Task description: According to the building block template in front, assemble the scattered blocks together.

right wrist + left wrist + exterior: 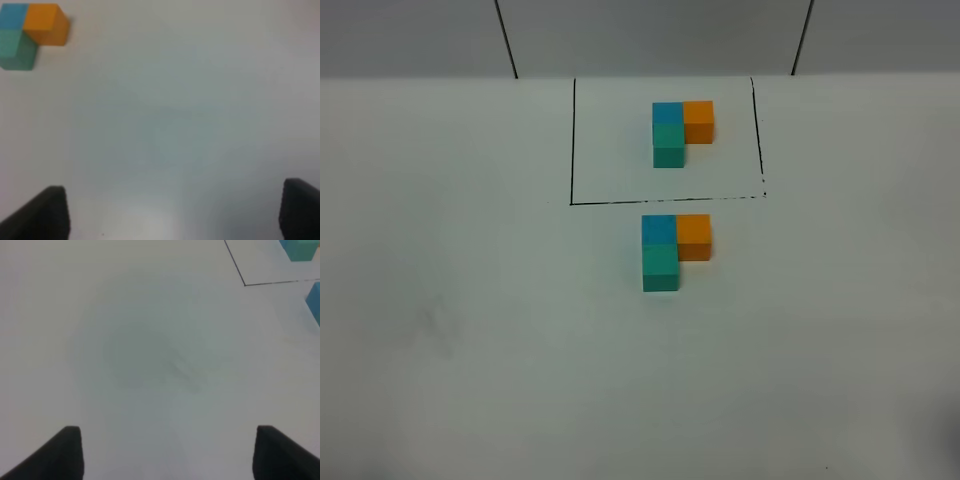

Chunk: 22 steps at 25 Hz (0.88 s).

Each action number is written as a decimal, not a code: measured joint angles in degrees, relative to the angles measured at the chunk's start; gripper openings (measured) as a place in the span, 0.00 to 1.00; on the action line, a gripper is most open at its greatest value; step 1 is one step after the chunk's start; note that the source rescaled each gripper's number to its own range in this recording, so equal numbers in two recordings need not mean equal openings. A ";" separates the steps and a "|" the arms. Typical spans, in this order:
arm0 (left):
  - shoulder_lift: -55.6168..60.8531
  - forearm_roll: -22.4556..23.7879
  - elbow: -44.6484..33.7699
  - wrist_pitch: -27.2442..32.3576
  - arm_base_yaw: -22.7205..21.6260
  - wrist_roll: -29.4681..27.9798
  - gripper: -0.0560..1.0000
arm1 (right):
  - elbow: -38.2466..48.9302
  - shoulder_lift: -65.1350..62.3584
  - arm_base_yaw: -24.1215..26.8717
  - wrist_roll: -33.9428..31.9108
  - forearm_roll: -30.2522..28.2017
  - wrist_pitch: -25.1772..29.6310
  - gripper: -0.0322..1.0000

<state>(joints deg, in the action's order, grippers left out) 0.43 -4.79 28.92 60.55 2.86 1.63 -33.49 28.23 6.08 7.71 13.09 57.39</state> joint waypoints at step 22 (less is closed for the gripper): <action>0.00 0.00 0.00 0.00 0.00 0.00 0.52 | 4.97 -27.73 -6.85 -4.37 -4.34 2.71 0.73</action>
<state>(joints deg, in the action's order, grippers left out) 0.43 -4.79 28.92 60.55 2.86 1.63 -28.52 0.50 -0.77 3.33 8.75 60.10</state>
